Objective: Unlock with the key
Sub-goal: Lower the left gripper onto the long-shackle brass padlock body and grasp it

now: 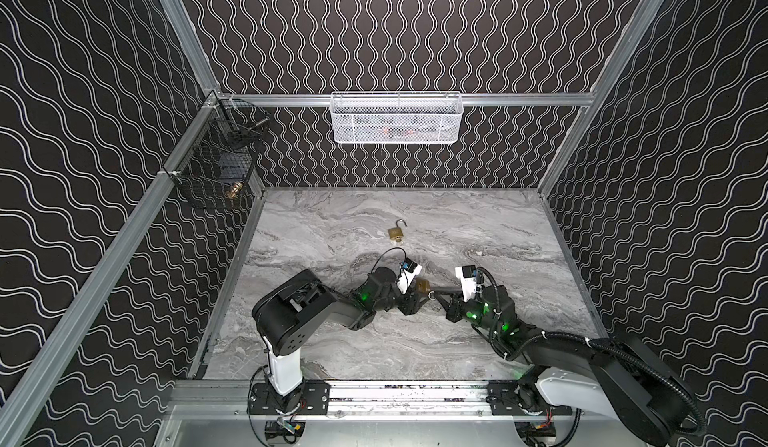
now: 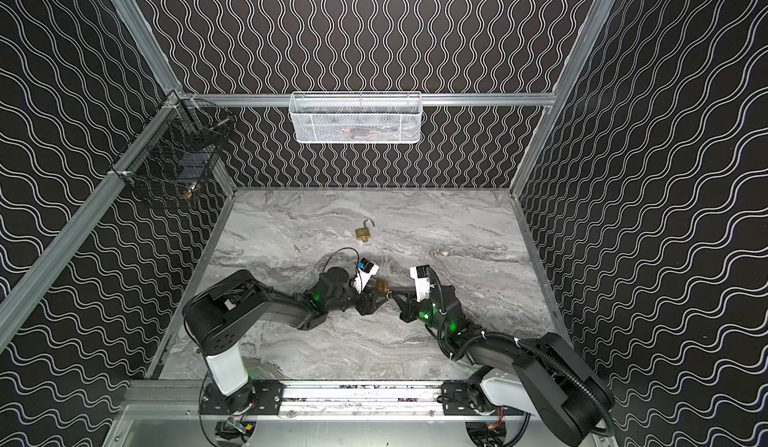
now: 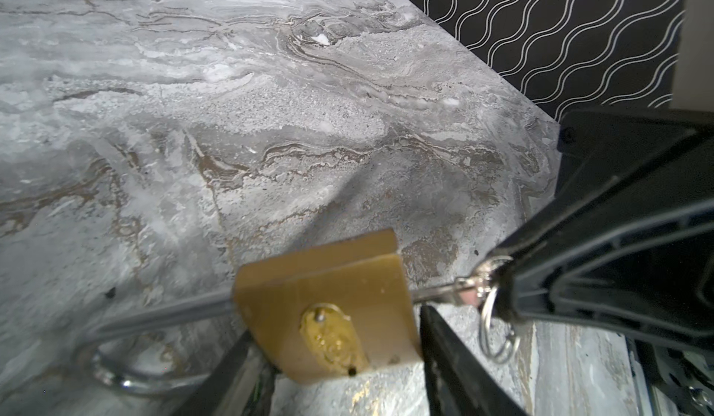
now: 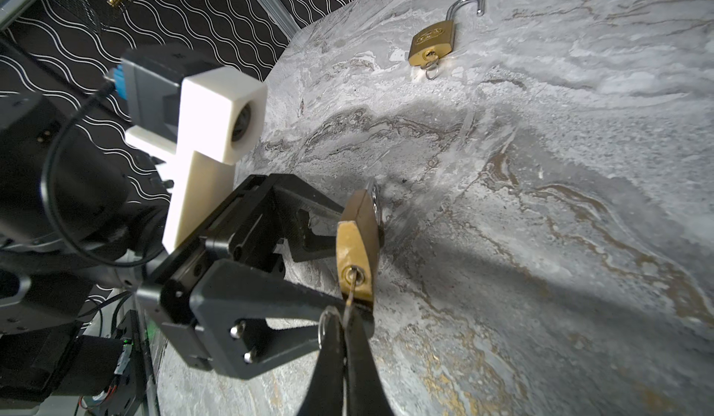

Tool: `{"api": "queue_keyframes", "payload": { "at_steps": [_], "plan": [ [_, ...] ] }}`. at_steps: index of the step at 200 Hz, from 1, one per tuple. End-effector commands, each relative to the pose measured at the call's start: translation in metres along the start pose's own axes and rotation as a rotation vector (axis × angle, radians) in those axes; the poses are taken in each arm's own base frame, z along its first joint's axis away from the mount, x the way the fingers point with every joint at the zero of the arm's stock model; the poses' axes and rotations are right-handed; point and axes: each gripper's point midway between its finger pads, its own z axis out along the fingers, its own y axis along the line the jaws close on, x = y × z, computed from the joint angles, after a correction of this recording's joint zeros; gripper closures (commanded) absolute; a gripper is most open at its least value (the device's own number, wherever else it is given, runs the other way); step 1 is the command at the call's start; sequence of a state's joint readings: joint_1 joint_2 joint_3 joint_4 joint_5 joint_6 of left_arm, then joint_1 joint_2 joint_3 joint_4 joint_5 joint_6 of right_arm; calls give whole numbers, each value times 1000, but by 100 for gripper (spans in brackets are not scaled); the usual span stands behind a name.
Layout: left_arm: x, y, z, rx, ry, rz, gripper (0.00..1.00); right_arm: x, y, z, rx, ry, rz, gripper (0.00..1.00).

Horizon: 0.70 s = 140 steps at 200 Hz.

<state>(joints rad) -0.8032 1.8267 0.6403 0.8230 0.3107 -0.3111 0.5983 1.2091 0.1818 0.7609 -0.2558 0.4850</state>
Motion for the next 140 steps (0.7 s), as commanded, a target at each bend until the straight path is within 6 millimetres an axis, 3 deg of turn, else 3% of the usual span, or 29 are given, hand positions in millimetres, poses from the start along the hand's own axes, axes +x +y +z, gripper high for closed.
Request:
{"api": "queue_keyframes", "payload": {
  "at_steps": [1,55,140],
  "plan": [
    [-4,-2,-1,10,-13,-2,47,-19,13,0,-48,-68,-28,100],
    [-15,-10,-3,40,-40,1,69,-14,14,0,-62,-53,-43,100],
    [-17,-18,-6,81,-39,-21,81,-27,20,-1,-64,-97,-73,100]
  ]
}}
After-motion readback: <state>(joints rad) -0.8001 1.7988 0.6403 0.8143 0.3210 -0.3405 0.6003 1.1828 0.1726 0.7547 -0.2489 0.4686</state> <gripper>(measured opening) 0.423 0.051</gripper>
